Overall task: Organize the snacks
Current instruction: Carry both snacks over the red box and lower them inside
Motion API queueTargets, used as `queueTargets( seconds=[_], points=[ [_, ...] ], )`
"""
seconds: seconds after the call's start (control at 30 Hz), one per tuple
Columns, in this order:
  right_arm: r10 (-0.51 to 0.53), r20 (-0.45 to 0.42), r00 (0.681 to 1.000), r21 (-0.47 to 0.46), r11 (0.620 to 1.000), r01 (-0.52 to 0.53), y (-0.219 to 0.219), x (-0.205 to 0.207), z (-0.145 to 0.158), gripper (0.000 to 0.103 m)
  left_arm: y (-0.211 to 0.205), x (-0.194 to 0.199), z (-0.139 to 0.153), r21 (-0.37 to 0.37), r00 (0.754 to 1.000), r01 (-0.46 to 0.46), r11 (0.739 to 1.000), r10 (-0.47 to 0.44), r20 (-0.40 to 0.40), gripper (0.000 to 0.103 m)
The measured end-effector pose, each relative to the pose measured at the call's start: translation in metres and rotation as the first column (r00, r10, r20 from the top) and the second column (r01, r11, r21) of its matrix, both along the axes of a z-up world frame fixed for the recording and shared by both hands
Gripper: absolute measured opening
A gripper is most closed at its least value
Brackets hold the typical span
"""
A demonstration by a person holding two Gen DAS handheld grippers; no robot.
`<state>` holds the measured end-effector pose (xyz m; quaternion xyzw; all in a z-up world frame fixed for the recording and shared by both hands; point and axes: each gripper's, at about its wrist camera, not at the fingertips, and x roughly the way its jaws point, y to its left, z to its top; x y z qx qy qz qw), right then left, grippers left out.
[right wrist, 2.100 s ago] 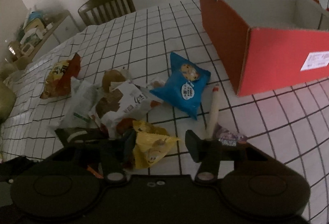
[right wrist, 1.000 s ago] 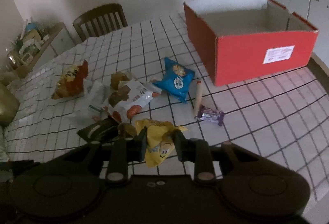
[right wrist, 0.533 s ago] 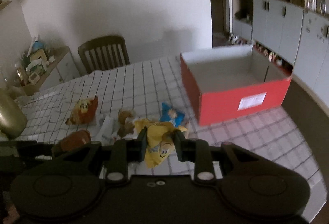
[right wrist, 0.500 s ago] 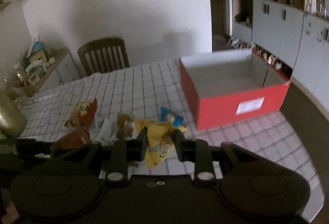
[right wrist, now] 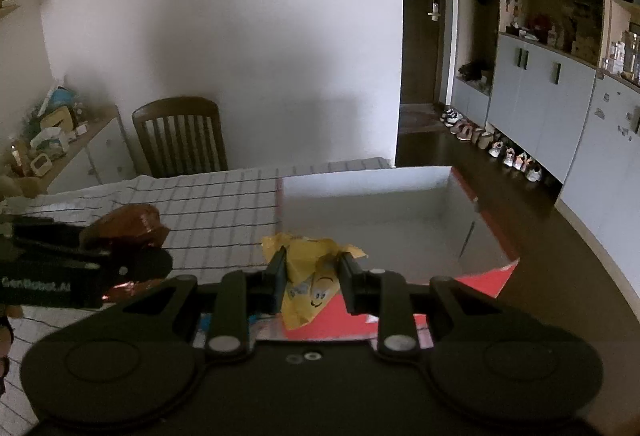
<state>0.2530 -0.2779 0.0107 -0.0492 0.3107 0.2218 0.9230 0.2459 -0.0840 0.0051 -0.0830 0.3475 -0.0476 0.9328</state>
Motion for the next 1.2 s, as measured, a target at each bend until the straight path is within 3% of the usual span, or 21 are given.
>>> queueTargets(
  seconds=[0.13, 0.57, 0.87, 1.0, 1.2],
  points=[
    [0.010, -0.014, 1.000, -0.014, 1.000, -0.010, -0.020, 0.034, -0.009, 0.027, -0.025, 0.045, -0.009, -0.010, 0.999, -0.025, 1.000, 0.025, -0.035, 0.072],
    [0.050, -0.100, 0.994, -0.055, 0.997, -0.055, -0.054, 0.122, -0.055, 0.027, -0.074, 0.160, -0.057, 0.070, 0.977, -0.085, 0.994, 0.097, -0.191, 0.072],
    [0.091, -0.166, 0.982, -0.082, 0.991, -0.106, -0.053, 0.147, -0.074, 0.027, -0.082, 0.190, -0.099, 0.075, 0.939, -0.070, 0.995, 0.091, -0.333, 0.073],
    [0.126, -0.186, 0.974, -0.083, 0.986, -0.144, -0.056, 0.150, -0.076, 0.027, -0.089, 0.193, -0.109, 0.124, 0.930, -0.041, 0.991, 0.084, -0.357, 0.075],
    [0.154, -0.200, 0.968, -0.096, 0.980, -0.176, -0.056, 0.145, -0.075, 0.027, -0.091, 0.189, -0.109, 0.133, 0.928, -0.050, 0.990, 0.095, -0.360, 0.078]
  ],
)
